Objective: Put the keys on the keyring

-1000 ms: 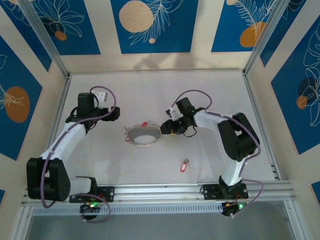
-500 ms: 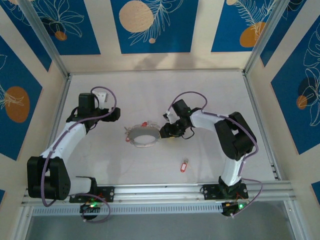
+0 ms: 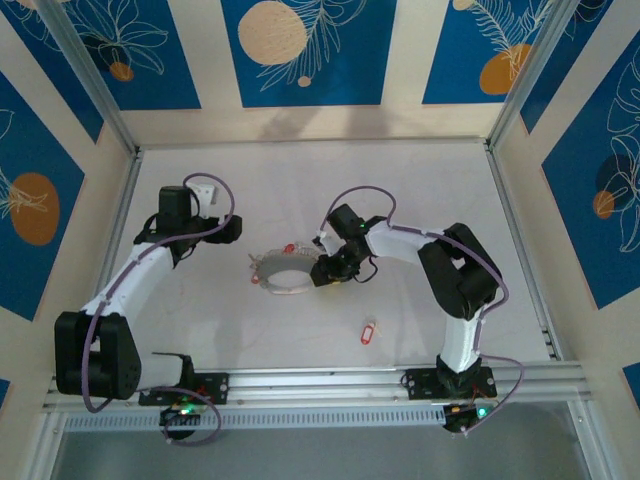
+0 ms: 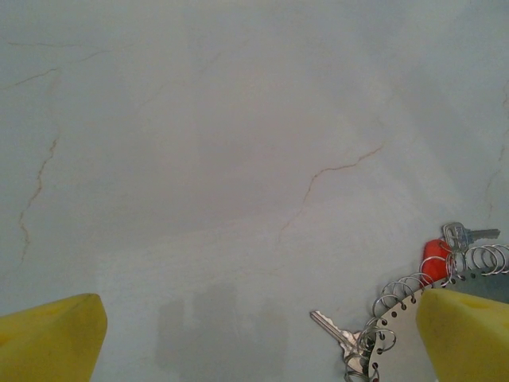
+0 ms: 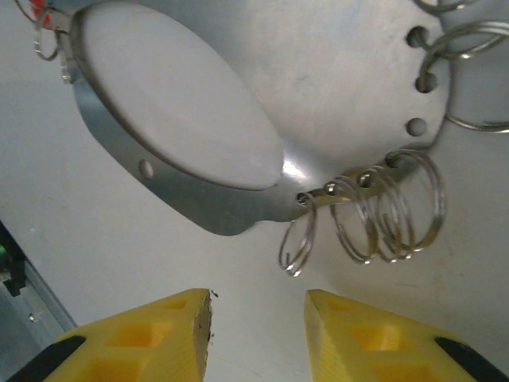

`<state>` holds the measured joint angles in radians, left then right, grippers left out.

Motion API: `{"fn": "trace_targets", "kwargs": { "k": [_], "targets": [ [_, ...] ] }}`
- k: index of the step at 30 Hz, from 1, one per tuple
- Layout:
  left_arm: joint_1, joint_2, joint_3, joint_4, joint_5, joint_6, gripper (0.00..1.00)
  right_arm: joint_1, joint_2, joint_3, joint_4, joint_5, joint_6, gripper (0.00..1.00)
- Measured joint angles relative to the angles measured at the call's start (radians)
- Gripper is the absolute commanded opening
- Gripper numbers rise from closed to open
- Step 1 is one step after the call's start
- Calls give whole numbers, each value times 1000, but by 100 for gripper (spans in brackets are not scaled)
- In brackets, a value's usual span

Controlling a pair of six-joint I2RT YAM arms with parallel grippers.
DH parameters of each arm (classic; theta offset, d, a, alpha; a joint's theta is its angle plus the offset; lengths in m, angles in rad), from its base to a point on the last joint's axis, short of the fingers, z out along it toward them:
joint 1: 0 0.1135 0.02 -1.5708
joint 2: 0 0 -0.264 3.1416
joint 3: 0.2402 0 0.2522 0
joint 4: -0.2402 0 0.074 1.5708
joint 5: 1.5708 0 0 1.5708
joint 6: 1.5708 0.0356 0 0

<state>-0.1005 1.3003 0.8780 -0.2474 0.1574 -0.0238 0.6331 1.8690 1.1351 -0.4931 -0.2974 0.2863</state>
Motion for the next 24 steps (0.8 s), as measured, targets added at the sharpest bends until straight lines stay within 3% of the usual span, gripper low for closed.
{"fn": "trace_targets", "kwargs": {
  "k": [7, 11, 18, 24],
  "targets": [
    [-7, 0, 0, 0, 3, 0, 100, 0, 0, -2, -10, 48, 2, 36],
    [-11, 0, 0, 3, 8, 0, 100, -7, -59, -45, -2, 59, 9, 31],
    [-19, 0, 0, 5, 19, 6, 100, -13, -121, -64, 7, 50, 19, 34],
    [-27, 0, 0, 5, 22, 8, 100, -13, -44, 18, -20, 25, 19, 34]
  ]
}}
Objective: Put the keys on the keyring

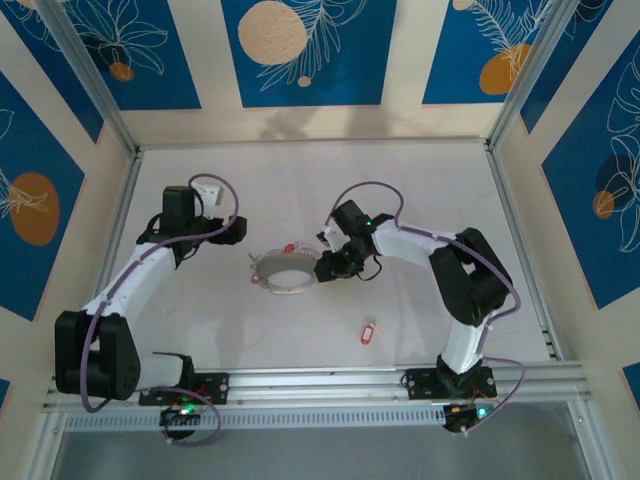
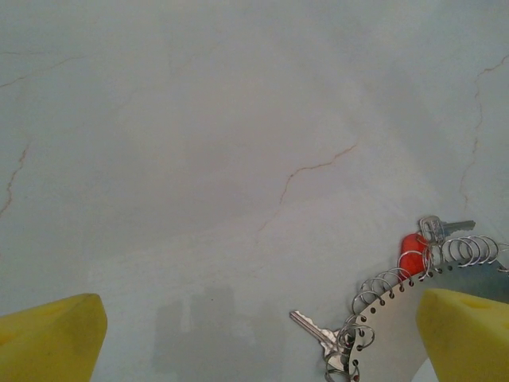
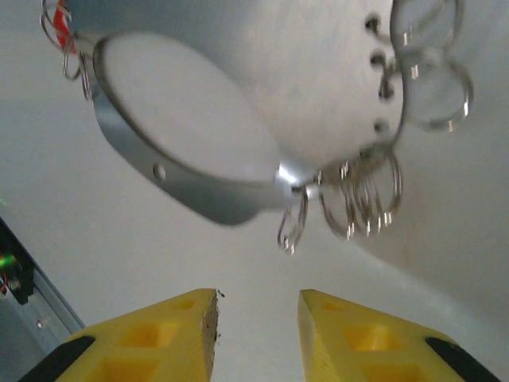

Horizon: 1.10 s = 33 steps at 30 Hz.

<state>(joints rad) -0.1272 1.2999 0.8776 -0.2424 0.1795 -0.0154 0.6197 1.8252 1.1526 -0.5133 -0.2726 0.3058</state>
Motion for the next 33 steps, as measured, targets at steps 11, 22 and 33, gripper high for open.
{"fn": "trace_targets", "kwargs": {
  "k": [11, 22, 33],
  "targets": [
    [-15, -13, -9, 2, 1, 27, 100, 0, 105, 85, -25, 0, 1, 30],
    [-20, -16, -9, 2, 1, 51, 100, 3, 138, 112, -56, 4, 8, 24],
    [-29, -31, -11, 3, 4, 52, 100, 18, 138, 112, -57, 7, -11, 15]
  ]
}}
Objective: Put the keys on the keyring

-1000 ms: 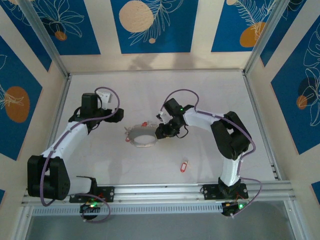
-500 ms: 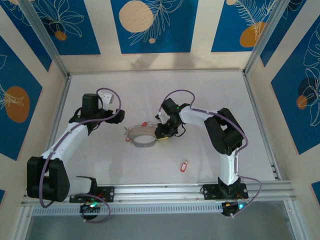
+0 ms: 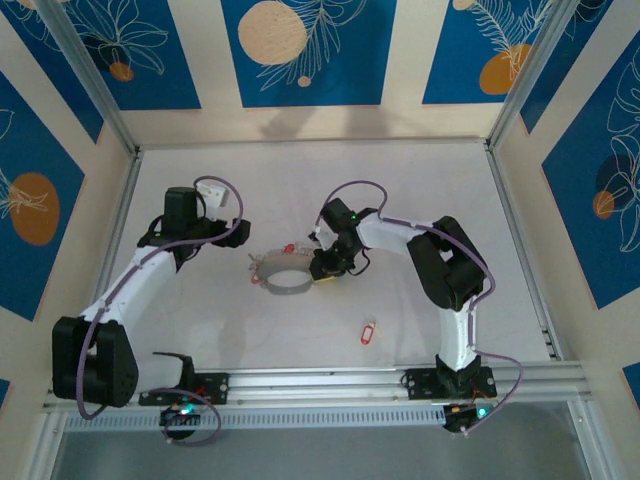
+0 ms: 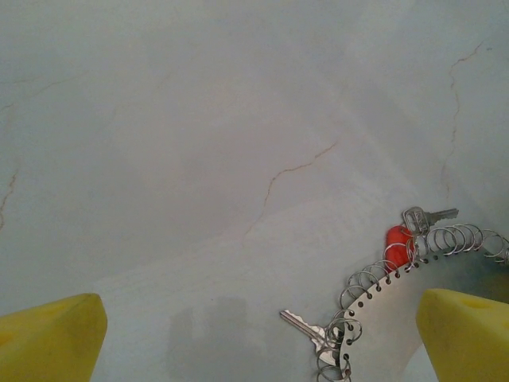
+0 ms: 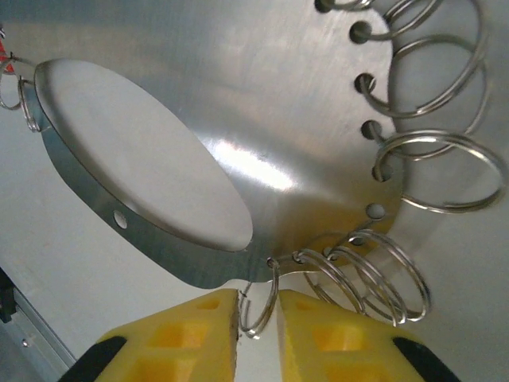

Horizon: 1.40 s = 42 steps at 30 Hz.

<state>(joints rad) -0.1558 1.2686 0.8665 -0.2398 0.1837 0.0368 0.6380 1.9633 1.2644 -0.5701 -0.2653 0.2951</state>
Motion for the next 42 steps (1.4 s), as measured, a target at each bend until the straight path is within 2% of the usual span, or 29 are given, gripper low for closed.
{"fn": "trace_targets", "kwargs": {
  "k": [5, 7, 10, 14, 17, 22, 26, 29, 33, 37, 42],
  "targets": [
    [0, -2, -3, 0, 7, 1, 100, 5, 0, -1, 1, 4, -11, 9],
    [-1, -6, -8, 3, 19, 8, 97, 5, -2, -11, 14, 5, -15, 5],
    [-6, -32, -38, 32, 79, 33, 90, 5, -24, -45, 44, 5, -28, 1],
    [-21, -79, -93, 87, 185, 81, 84, 6, -90, -114, 89, 21, -61, 0],
    [-62, -110, -124, 106, 293, 172, 78, 6, -168, -177, 136, 44, -105, 0],
    [-171, -116, -127, 72, 475, 467, 67, 6, -343, -330, 305, 52, -261, 0],
    [-264, -80, -116, 3, 543, 663, 57, 14, -488, -505, 503, 25, -432, 0],
    [-309, -11, -76, -51, 560, 758, 51, 17, -566, -621, 650, -10, -552, 0],
    [-360, 43, -39, -68, 568, 827, 43, 18, -594, -658, 760, -39, -664, 0],
    [-403, 77, -18, -52, 571, 862, 41, 18, -616, -701, 890, -57, -713, 0],
    [-415, 114, 12, -31, 572, 875, 38, 18, -621, -737, 988, -83, -726, 0]
  ]
}}
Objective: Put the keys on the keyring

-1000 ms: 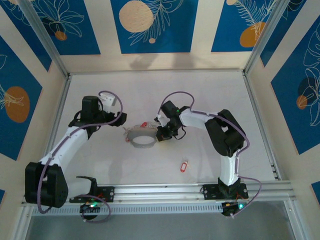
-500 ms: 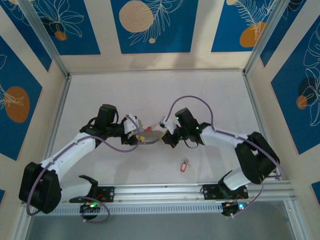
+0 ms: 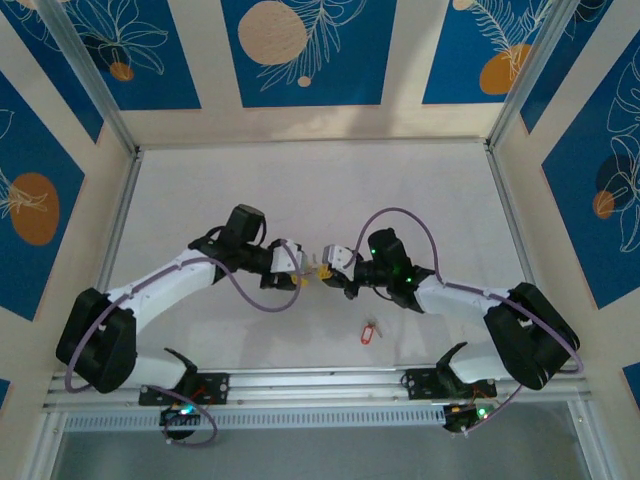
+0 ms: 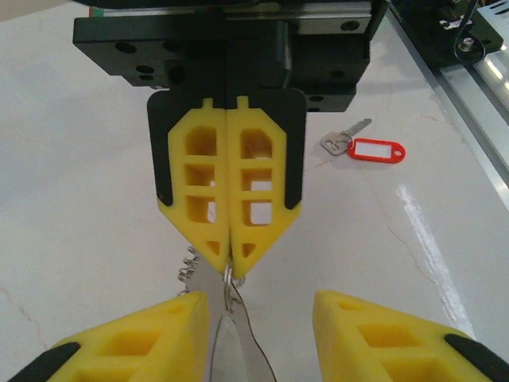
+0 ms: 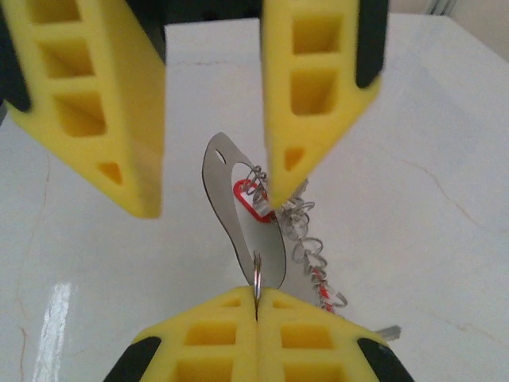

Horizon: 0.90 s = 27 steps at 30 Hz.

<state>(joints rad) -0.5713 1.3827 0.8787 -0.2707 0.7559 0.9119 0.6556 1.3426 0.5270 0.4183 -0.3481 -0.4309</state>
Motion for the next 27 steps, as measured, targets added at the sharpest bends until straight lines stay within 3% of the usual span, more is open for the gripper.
{"fn": "trace_targets", "kwargs": {
  "k": [8, 16, 27],
  "targets": [
    [-7, 21, 19, 8, -7, 16, 39, 0, 0, -31, 109, -29, -21, 0],
    [-7, 20, 55, -19, -41, 59, 31, 0, 9, -101, 265, -64, -42, 0],
    [-7, 26, 103, -124, -53, 151, 30, -1, 29, -116, 361, -87, -42, 0]
  ]
}}
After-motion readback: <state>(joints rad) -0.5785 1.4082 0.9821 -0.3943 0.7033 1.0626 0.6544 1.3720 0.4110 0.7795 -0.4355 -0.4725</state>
